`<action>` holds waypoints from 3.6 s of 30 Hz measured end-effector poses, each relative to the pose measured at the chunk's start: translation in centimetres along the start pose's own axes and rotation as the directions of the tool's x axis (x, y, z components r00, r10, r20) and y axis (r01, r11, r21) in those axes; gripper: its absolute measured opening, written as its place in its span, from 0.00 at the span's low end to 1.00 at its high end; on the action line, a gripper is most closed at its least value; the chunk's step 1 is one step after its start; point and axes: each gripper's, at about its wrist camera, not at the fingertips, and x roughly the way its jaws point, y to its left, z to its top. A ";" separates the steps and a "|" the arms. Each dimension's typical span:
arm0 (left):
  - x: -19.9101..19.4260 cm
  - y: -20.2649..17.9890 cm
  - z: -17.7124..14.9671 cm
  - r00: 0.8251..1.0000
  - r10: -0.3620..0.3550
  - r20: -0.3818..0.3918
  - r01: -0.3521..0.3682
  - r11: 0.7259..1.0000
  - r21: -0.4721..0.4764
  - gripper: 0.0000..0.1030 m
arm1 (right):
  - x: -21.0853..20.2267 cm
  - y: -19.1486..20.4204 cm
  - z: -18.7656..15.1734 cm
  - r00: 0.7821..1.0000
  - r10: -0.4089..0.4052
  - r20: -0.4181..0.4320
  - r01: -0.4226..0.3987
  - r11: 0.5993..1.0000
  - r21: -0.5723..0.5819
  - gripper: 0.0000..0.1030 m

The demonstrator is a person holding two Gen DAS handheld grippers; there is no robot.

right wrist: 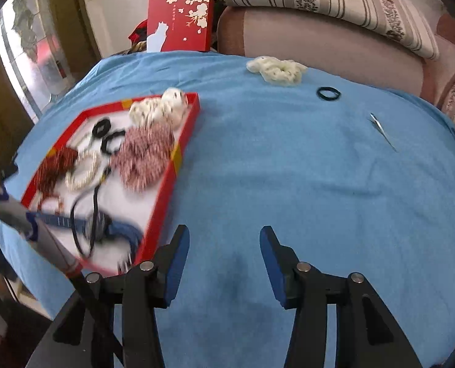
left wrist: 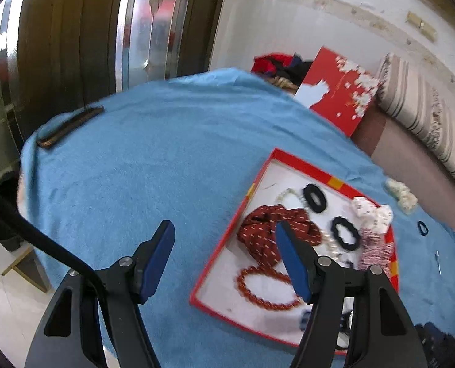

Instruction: Organize jewelry

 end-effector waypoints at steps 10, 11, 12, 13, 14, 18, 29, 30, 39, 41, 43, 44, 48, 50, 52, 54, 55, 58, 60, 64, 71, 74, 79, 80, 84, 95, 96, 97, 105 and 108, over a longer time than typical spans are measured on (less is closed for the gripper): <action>-11.7 -3.9 -4.7 0.973 0.074 0.219 -0.118 0.974 0.194 0.91 | -3.5 -0.3 -3.8 0.999 -0.010 0.039 0.011 1.000 -0.026 0.55; -12.7 -4.2 -5.2 0.974 0.065 0.219 -0.109 0.975 0.196 0.91 | -3.7 -0.3 -4.0 0.999 -0.006 0.044 0.008 1.000 -0.026 0.55; -13.3 -4.4 -5.4 0.974 0.062 0.219 -0.105 0.975 0.194 0.92 | -4.1 -0.1 -4.3 0.999 -0.005 0.049 0.006 1.000 -0.024 0.56; -14.1 -4.7 -5.7 0.973 0.060 0.222 -0.103 0.977 0.189 0.92 | -4.4 -0.1 -4.6 0.998 -0.002 0.055 0.003 1.000 -0.025 0.56; -14.5 -4.8 -5.8 0.973 0.056 0.223 -0.100 0.977 0.188 0.92 | -4.8 -0.1 -4.9 0.998 -0.002 0.063 0.004 1.000 -0.026 0.56; -17.2 -5.6 -6.6 0.968 0.039 0.247 -0.088 0.977 0.193 0.95 | -5.8 -0.3 -5.7 0.997 -0.003 0.084 0.005 1.000 -0.027 0.57; -20.6 -6.7 -7.6 0.957 -0.009 0.290 -0.046 0.983 0.181 1.00 | -7.1 -0.1 -7.4 0.994 -0.003 0.105 0.010 0.998 -0.060 0.61; -20.3 -7.0 -7.8 0.962 -0.011 0.272 -0.043 0.981 0.191 1.00 | -7.1 0.0 -7.6 0.994 -0.004 0.105 0.011 0.998 -0.066 0.61; -18.3 -9.3 -9.7 0.983 0.015 0.182 -0.072 0.947 0.313 1.00 | -6.6 -0.3 -8.0 0.996 -0.012 0.089 0.017 0.998 -0.062 0.62; -17.9 -9.5 -9.9 0.985 0.016 0.170 -0.071 0.943 0.324 1.00 | -6.4 -0.2 -8.0 0.996 -0.014 0.083 0.019 0.998 -0.061 0.62; -17.6 -9.6 -10.2 0.987 0.020 0.161 -0.074 0.939 0.335 1.00 | -6.2 -0.1 -8.1 0.997 -0.015 0.078 0.020 0.998 -0.066 0.62; -17.4 -9.7 -10.3 0.988 0.022 0.156 -0.075 0.938 0.339 1.00 | -6.1 -0.1 -8.1 0.997 -0.016 0.076 0.021 0.997 -0.068 0.62; -16.7 -9.6 -10.4 0.992 0.021 0.126 -0.063 0.938 0.341 1.00 | -5.8 0.3 -8.2 0.998 -0.023 0.065 0.028 0.997 -0.076 0.62; -16.4 -9.5 -10.5 0.994 0.019 0.110 -0.055 0.940 0.338 1.00 | -5.7 0.4 -8.2 0.998 -0.028 0.062 0.033 0.996 -0.080 0.62; -16.1 -9.3 -10.5 0.995 0.016 0.096 -0.048 0.940 0.338 1.00 | -5.6 0.5 -8.2 0.998 -0.030 0.058 0.035 0.996 -0.084 0.62; -15.7 -9.2 -10.5 0.997 0.018 0.081 -0.044 0.941 0.335 1.00 | -5.5 0.6 -8.2 0.998 -0.031 0.055 0.036 0.996 -0.086 0.63; -15.6 -9.1 -10.5 0.997 0.018 0.075 -0.042 0.942 0.333 1.00 | -5.5 0.7 -8.2 0.998 -0.032 0.054 0.037 0.996 -0.087 0.63; -15.2 -8.7 -10.4 0.998 0.015 0.059 -0.033 0.945 0.325 1.00 | -5.4 1.0 -8.2 0.998 -0.039 0.052 0.043 0.995 -0.093 0.63; -15.0 -8.5 -10.4 0.999 0.012 0.047 -0.026 0.948 0.317 1.00 | -5.3 1.2 -8.3 0.998 -0.042 0.048 0.046 0.994 -0.097 0.63; -14.7 -8.2 -10.4 1.000 -0.001 0.027 -0.008 0.952 0.304 1.00 | -5.2 1.6 -8.3 0.998 -0.046 0.045 0.051 0.993 -0.107 0.63; -13.9 -7.6 -10.3 1.000 -0.006 -0.002 0.006 0.959 0.284 1.00 | -5.5 2.9 -6.6 0.997 -0.038 0.067 0.047 0.990 -0.133 0.64; -13.7 -7.1 -10.1 1.000 -0.001 -0.007 0.002 0.963 0.271 1.00 | -5.7 3.3 -5.9 0.996 -0.041 0.080 0.052 0.989 -0.142 0.65; -13.1 -6.5 -9.9 1.000 0.011 -0.021 -0.006 0.967 0.254 1.00 | -6.1 4.1 -5.3 0.993 -0.046 0.108 0.063 0.984 -0.165 0.65; -13.0 -6.4 -9.9 1.000 0.014 -0.025 -0.008 0.968 0.251 1.00 | -6.1 4.2 -5.3 0.992 -0.047 0.113 0.066 0.983 -0.169 0.65; -12.5 -6.3 -9.9 0.999 0.019 -0.034 -0.010 0.968 0.252 1.00 | -6.2 4.5 -5.3 0.991 -0.060 0.123 0.083 0.980 -0.183 0.66; -10.6 -5.8 -10.5 0.994 0.036 -0.101 -0.011 0.971 0.238 1.00 | -6.0 4.8 -4.8 0.990 -0.066 0.122 0.089 0.978 -0.191 0.67; -10.5 -5.7 -10.5 0.994 0.036 -0.107 -0.011 0.973 0.232 1.00 | -6.0 4.9 -4.7 0.991 -0.064 0.121 0.087 0.978 -0.191 0.67; -10.3 -5.6 -10.5 0.993 0.037 -0.113 -0.011 0.974 0.227 1.00 | -6.0 4.9 -4.6 0.991 -0.062 0.120 0.085 0.978 -0.192 0.67; -9.7 -5.3 -10.7 0.990 0.048 -0.130 -0.019 0.975 0.220 1.00 | -6.1 5.3 -4.0 0.990 -0.064 0.128 0.089 0.976 -0.198 0.67; -9.5 -5.1 -10.5 0.989 0.048 -0.137 -0.018 0.977 0.215 1.00 | -6.0 5.5 -3.9 0.989 -0.066 0.129 0.092 0.975 -0.205 0.68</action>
